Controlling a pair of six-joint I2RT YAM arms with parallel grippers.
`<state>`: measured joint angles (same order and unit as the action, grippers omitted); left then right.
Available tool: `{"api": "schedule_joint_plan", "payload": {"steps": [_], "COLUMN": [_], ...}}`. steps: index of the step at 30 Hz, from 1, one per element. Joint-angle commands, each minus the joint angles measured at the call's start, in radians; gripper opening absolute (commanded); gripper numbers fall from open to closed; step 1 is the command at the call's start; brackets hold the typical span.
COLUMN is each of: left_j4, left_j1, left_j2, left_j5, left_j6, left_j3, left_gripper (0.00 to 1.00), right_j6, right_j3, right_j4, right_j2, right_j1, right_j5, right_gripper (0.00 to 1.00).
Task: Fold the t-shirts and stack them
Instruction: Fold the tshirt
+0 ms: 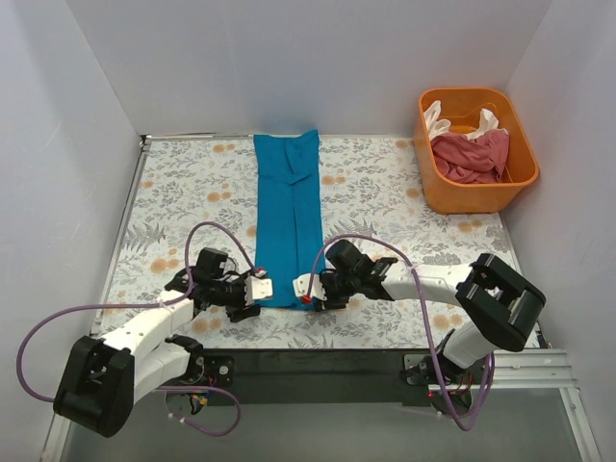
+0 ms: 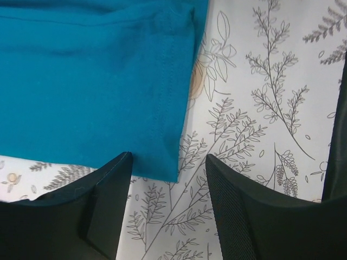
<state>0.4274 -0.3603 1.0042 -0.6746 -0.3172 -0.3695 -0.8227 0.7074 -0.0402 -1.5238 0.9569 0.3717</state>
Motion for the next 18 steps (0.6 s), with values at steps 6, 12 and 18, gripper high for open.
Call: {"api": "schedule_joint_plan", "payload": {"steps": [6,12,18], "left_j4": [-0.070,-0.035,0.095], "left_j1": [-0.049,-0.062,-0.062], "left_j2": [0.077,0.102,-0.005], "left_j5": [0.116,0.135,0.064], "left_j6": [-0.028,-0.026,-0.075], "left_j3": [0.050,0.024,-0.002], "left_gripper": [0.49,0.13,0.00], "right_j6": [0.005,0.010,0.053], "right_j3": [-0.037,-0.028,-0.042], "right_j4": [0.068,0.042,-0.033], "right_j2": [-0.044,-0.047,0.031], "right_j1": [0.020,0.040,0.066], "right_j5": [-0.013,-0.028,-0.025], "right_gripper": [0.45,0.18,0.01]}}
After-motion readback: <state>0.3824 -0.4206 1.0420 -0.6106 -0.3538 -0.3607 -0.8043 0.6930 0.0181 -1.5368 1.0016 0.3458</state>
